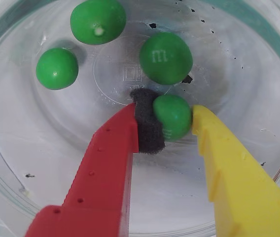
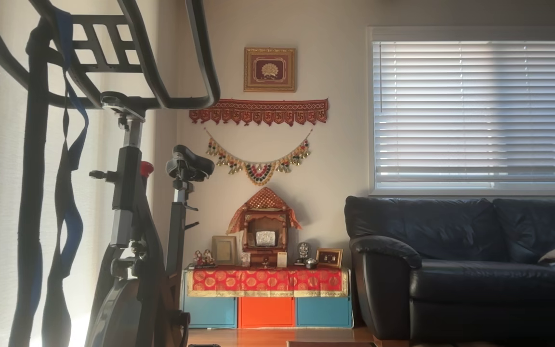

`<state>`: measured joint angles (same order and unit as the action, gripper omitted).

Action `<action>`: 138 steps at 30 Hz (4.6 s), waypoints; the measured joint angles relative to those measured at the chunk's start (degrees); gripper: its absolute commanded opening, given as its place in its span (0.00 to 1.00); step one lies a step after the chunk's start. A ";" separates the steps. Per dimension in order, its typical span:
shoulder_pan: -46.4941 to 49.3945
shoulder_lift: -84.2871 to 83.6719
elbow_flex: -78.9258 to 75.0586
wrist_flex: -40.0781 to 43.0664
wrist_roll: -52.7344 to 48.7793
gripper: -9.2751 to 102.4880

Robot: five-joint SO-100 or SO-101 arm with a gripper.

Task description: Sort medicines into box.

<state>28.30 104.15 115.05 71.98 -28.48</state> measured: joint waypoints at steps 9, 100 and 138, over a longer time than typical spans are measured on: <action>-0.09 0.00 -0.09 0.00 0.18 0.10; -35.16 -14.94 -33.22 -10.99 42.63 0.26; -0.18 21.18 2.02 -4.83 -16.52 0.10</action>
<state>28.12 125.33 117.07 67.15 -45.00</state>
